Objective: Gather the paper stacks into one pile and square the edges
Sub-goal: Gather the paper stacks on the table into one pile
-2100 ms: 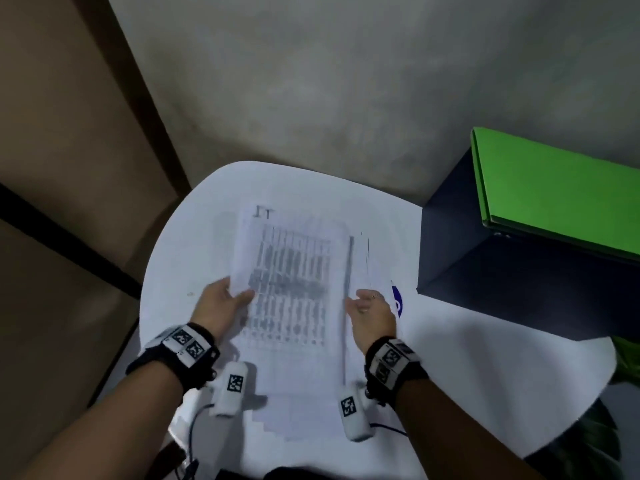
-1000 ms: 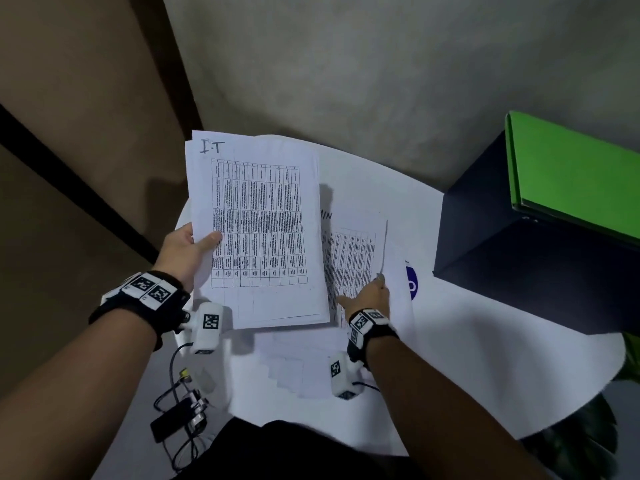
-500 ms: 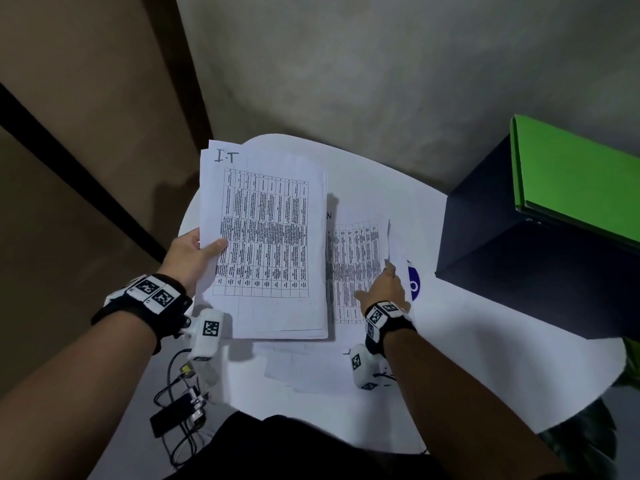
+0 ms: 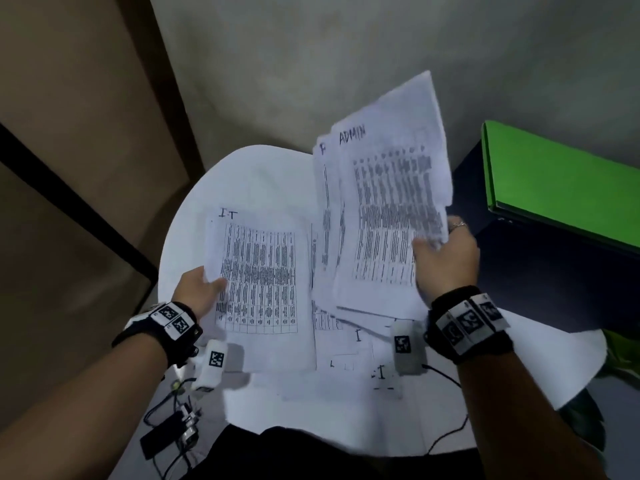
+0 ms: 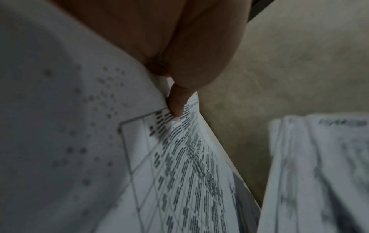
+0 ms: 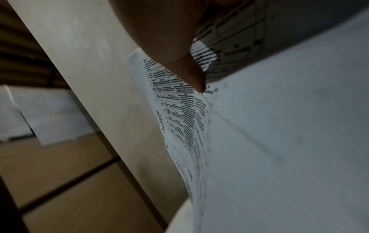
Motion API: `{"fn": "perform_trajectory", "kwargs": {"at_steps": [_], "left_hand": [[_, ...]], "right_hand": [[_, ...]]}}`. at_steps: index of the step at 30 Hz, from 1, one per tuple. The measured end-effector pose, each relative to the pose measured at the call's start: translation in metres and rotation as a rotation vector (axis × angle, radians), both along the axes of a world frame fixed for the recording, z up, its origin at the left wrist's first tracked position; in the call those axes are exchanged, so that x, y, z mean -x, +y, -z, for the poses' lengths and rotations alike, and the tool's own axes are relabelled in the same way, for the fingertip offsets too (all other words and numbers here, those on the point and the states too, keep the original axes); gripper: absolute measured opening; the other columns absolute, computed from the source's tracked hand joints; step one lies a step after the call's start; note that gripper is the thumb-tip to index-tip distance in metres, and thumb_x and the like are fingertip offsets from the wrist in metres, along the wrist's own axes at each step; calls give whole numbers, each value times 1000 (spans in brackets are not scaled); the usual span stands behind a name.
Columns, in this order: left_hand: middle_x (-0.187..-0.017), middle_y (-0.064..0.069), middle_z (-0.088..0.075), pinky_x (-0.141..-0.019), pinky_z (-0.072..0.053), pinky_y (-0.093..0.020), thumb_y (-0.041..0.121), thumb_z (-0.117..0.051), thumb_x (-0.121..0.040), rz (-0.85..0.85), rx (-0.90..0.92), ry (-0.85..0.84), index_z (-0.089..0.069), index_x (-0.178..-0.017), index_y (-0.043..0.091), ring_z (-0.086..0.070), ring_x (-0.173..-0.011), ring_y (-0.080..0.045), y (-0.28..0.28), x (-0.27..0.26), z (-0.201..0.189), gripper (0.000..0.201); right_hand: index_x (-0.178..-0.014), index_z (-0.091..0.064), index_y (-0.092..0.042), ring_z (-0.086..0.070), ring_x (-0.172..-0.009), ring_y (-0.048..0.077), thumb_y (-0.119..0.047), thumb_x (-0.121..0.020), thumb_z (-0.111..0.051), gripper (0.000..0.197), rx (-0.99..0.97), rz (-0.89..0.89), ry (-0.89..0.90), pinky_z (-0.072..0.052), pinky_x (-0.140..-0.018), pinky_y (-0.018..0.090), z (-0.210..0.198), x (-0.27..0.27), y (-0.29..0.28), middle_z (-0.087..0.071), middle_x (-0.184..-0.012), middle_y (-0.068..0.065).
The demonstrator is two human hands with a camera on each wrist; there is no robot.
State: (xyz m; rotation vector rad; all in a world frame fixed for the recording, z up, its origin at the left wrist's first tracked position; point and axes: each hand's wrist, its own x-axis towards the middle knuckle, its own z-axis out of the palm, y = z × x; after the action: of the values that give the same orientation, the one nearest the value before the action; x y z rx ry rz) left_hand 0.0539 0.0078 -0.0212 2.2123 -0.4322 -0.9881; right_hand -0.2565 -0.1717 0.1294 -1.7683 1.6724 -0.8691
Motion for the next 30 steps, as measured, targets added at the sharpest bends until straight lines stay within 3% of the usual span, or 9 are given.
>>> {"fn": "perform_trajectory", "kwargs": {"at_steps": [8,10,14,17,19,22,24,26,30], "left_hand": [[-145,-19,-53,-106,-45,-44,28,-65,-95,152,10,-52,-47,-142,4,-55,-128,-35,-22,26,-3,56],[-115,-11,-70,-83,-55,-39,38,-59,-96,200,33,14,-62,-117,12,-68,-97,-28,-22,24,-1,33],[-86,-3,-62,-72,-45,-31,69,-38,-95,-136,75,411,-65,-100,16,-60,-76,-23,-24,18,0,59],[-123,1,-66,-94,-45,-29,63,-38,-99,-155,62,614,-54,-137,14,-63,-106,-16,-30,27,-2,65],[-154,-10,-42,-112,-36,-38,60,-36,-100,36,-23,389,-32,-152,6,-45,-138,-27,-34,32,-3,75],[-116,-12,-58,-84,-46,-38,41,-60,-97,175,-45,36,-42,-125,3,-56,-117,-37,-33,37,3,50],[-105,-12,-57,-78,-45,-37,26,-66,-95,195,-37,-61,-43,-112,4,-58,-110,-37,-32,34,4,36],[-134,-18,-55,-99,-44,-42,22,-69,-94,151,22,-79,-44,-131,0,-51,-126,-35,-27,26,3,50],[-141,-5,-53,-111,-36,-38,34,-78,-84,56,141,-57,-45,-141,4,-50,-129,-23,-11,-5,2,73]], "right_hand": [[-116,-62,-15,-70,-99,21,-6,-77,-78,43,-200,-63,-353,-56,-94,42,1,-2,-21,-72,-109,1],[-120,-60,-13,-69,-104,25,-16,-71,-82,54,-371,-107,-297,-55,-96,48,42,-12,-17,-71,-114,4],[-135,-46,-14,-56,-121,21,-25,-78,-80,66,-613,-166,-20,-45,-106,37,107,-31,1,-55,-135,0],[-148,-33,-15,-56,-126,32,-8,-93,-58,61,-640,-202,187,-47,-106,43,131,-48,22,-46,-149,14],[-154,-26,-16,-55,-128,33,3,-94,-48,66,-620,-274,290,-48,-105,38,140,-63,34,-41,-153,14],[-156,-22,-17,-52,-130,28,1,-99,-42,63,-640,-339,312,-44,-90,13,144,-71,45,-37,-156,6],[-154,-22,-16,-44,-135,29,-16,-101,-46,59,-553,-258,419,-43,-102,26,147,-62,44,-35,-155,6],[-154,-19,-16,-34,-137,33,-37,-96,-52,70,-530,-111,555,-40,-108,49,152,-48,43,-31,-154,9],[-153,-17,-9,-34,-135,35,-61,-82,-64,99,-540,-108,676,-40,-107,51,164,-42,51,-32,-149,14]]}}
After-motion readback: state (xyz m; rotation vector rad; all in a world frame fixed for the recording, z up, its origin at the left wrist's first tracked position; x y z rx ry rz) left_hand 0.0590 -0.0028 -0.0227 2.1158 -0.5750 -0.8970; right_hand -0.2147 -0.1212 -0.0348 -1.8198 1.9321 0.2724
